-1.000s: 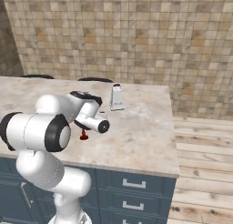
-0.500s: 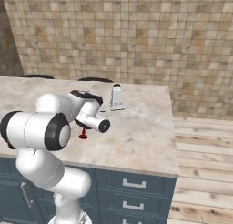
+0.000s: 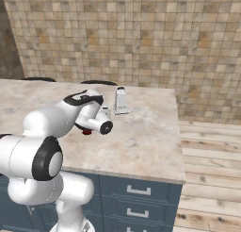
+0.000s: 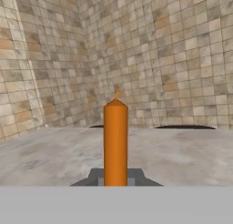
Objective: Pick the candle and candle from the dining table and place them in the open cabinet. Close the cabinet after placing the objects.
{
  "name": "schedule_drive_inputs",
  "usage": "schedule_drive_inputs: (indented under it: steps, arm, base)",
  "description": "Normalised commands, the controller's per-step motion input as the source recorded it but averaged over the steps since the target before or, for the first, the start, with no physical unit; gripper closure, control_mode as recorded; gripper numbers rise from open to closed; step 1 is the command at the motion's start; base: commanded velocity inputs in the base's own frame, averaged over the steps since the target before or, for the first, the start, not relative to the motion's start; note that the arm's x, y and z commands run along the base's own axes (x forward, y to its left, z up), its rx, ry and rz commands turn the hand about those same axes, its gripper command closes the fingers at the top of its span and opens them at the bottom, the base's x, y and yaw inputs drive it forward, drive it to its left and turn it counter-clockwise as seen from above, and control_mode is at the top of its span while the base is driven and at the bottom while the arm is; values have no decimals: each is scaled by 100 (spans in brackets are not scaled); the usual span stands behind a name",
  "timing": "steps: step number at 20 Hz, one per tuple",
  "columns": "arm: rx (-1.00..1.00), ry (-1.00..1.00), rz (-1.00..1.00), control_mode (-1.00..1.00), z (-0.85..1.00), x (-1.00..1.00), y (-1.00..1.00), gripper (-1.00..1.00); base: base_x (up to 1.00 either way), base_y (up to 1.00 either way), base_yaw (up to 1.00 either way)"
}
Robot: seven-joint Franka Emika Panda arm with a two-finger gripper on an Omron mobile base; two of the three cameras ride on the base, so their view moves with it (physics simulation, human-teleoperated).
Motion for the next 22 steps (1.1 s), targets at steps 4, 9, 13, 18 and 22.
schedule_drive_inputs:
  steps: [4, 9, 13, 18, 22]
  arm:
    - [0, -3, -8, -100, 95, -30, 7, 100]
    - [-1, 0, -6, -100, 94, -34, 4, 100]
    - [-4, 0, -9, -100, 83, -42, 0, 100]
    - [0, -7, -3, -100, 84, -64, -10, 100]
    - [-4, -7, -6, -100, 91, -59, 3, 100]
  base:
    - [0, 0, 0]
    - [0, 0, 0]
    - [0, 0, 0]
    - [0, 0, 0]
    - [0, 0, 0]
